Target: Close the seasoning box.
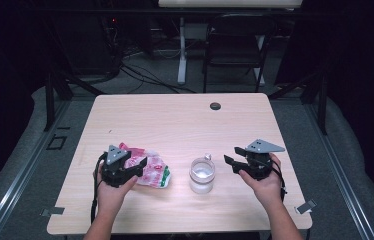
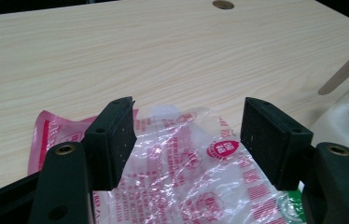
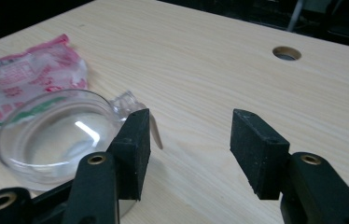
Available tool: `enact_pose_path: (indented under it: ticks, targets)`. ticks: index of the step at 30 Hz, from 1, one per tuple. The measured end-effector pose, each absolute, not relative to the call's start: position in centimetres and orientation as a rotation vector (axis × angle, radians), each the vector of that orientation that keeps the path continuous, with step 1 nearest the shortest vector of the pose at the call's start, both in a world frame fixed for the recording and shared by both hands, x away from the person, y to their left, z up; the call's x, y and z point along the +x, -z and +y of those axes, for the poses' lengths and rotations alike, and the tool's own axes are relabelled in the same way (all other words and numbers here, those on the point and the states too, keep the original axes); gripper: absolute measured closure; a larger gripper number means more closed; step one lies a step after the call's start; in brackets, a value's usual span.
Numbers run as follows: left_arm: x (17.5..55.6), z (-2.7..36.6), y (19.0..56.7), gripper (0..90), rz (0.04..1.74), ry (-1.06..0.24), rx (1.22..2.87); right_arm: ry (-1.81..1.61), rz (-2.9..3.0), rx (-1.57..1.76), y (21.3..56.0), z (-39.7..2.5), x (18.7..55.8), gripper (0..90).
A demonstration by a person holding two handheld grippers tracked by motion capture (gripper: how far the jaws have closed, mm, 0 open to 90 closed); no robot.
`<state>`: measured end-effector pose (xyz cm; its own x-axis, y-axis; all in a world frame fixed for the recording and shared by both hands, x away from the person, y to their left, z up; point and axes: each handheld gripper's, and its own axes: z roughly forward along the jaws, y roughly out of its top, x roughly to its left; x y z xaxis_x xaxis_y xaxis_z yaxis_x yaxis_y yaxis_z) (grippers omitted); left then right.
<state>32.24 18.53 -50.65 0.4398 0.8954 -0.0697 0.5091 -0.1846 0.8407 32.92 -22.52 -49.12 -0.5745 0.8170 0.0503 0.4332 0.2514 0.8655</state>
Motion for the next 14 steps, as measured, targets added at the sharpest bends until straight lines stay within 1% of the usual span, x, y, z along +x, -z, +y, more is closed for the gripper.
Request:
enact_pose_path:
  ticks: [14]
  targets:
    - [33.0,19.1,51.1,35.7,1.233,-0.582,1.836,-1.185,2.098,1.297,51.4,-24.4,33.8,43.8]
